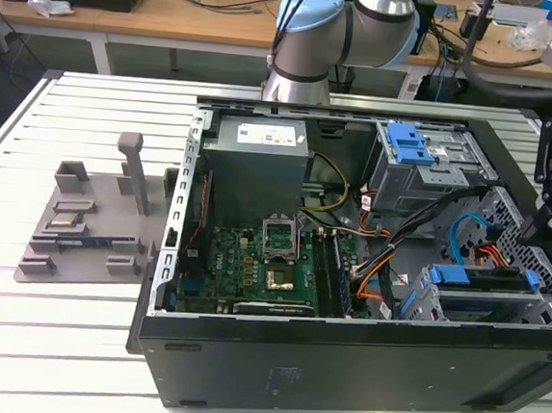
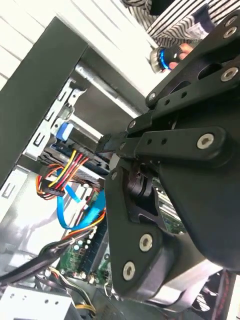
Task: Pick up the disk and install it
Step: 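Insert the first disk wire, then insert the second disk wire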
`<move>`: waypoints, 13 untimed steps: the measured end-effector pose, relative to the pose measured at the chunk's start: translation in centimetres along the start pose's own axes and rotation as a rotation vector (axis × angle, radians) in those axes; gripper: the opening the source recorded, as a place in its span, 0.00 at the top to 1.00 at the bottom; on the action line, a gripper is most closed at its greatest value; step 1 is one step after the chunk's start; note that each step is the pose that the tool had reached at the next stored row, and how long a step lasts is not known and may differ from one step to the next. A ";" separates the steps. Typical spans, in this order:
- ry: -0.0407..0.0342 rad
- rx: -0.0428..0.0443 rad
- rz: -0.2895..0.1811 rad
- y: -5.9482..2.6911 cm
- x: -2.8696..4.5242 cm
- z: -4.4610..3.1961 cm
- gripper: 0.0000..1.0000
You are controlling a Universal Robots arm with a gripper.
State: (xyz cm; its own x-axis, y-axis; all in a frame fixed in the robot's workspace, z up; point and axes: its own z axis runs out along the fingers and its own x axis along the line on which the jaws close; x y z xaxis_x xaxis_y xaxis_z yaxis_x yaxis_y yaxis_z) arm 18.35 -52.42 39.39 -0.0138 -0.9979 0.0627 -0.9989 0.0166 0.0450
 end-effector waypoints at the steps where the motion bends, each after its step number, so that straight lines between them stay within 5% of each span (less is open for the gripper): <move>1: -0.0065 0.0000 0.000 0.00 0.00 -0.05 0.89; 8: -0.0070 0.0000 0.000 0.00 0.00 -0.05 0.89; 9: -0.0070 0.0000 0.000 0.00 0.00 -0.05 0.76; 11: -0.0071 -0.0001 0.000 0.08 0.01 -0.04 0.70; 13: -0.0070 0.0000 0.000 0.57 -0.75 0.05 0.70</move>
State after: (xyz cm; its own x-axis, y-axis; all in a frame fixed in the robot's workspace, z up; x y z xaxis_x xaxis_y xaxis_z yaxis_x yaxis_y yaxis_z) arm 17.79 -51.67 39.32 -0.0143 -0.9983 0.0558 -0.9988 0.0168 0.0450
